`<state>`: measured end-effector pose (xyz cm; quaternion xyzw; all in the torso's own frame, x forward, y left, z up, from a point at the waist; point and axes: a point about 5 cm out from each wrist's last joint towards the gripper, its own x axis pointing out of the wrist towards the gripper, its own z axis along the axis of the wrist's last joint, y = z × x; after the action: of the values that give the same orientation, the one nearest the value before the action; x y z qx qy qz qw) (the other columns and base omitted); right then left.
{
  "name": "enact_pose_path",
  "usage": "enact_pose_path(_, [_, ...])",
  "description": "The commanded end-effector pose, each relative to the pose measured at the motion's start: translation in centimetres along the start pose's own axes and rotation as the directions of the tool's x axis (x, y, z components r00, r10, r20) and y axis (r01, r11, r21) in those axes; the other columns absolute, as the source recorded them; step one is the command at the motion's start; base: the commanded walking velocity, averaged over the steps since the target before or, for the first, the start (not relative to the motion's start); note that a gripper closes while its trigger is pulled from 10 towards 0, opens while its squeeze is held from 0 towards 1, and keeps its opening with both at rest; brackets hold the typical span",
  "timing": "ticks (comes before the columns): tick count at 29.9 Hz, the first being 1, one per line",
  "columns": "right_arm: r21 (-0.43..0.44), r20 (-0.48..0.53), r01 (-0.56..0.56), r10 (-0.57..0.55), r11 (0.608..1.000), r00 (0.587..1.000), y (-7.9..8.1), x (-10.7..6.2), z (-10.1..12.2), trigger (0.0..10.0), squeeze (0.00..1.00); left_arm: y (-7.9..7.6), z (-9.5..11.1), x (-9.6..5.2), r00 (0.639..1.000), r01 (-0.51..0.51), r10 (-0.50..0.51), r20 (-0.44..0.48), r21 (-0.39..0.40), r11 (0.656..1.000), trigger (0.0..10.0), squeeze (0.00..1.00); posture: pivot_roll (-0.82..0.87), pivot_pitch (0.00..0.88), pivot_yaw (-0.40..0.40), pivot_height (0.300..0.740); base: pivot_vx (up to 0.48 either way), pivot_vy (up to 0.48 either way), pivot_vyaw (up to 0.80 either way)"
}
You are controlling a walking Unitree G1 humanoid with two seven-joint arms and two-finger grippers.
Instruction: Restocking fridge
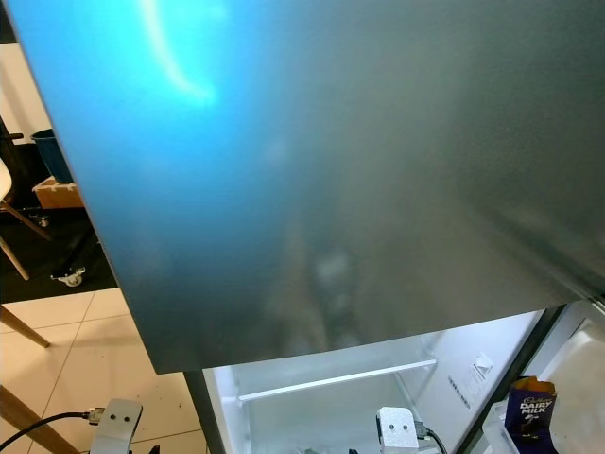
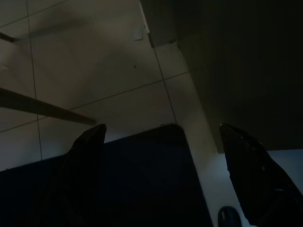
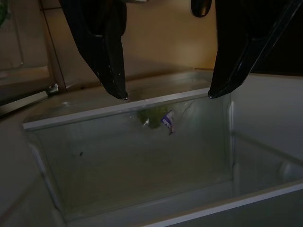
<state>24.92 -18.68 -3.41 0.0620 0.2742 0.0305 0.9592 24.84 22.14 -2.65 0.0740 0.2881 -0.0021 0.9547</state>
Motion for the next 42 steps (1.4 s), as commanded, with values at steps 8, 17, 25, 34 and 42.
enact_pose_path(8, [-0.033, -0.078, 0.040, -0.042, 0.999, 0.996, -0.31, -0.37, -1.40, 10.0, 0.00, 0.02, -0.93, -0.12, 0.998, -0.031, 0.027, -0.053, -0.070, 0.997, 10.0, 0.00, -0.06, 0.086, 0.027, 0.740, 0.000, 0.000, 0.00])
enact_pose_path(17, [-0.046, -0.089, 0.038, -0.042, 0.998, 0.995, -0.30, -0.36, -1.46, 10.0, 0.00, 0.26, -1.15, -0.21, 0.996, -0.067, 0.060, -0.063, -0.129, 0.989, 10.0, 0.00, -0.05, 0.090, 0.020, 0.740, 0.000, 0.000, 0.00])
enact_pose_path(25, [-0.048, -0.085, 0.036, -0.040, 0.998, 0.996, -0.16, -0.23, -1.26, 10.0, 0.00, 0.31, -1.31, -0.26, 0.995, -0.074, 0.065, -0.074, -0.125, 0.989, 10.0, 0.00, -0.05, 0.091, 0.018, 0.740, 0.000, 0.000, 0.00])
enact_pose_path(34, [-0.051, -0.083, 0.031, -0.035, 0.998, 0.996, -0.10, -0.23, -1.26, 10.0, 0.00, 0.50, -1.03, -0.22, 0.993, -0.114, 0.105, -0.061, -0.167, 0.979, 10.0, 0.00, -0.05, 0.093, 0.016, 0.740, 0.000, -0.427, 0.00])
enact_pose_path(42, [-0.052, -0.083, 0.024, -0.028, 0.998, 0.996, -0.09, -0.20, -1.18, 10.0, 0.00, 0.74, -0.98, -0.26, 0.990, -0.135, 0.127, -0.055, -0.183, 0.974, 10.0, 0.00, -0.05, 0.096, 0.007, 0.740, 0.000, 0.000, 0.00])
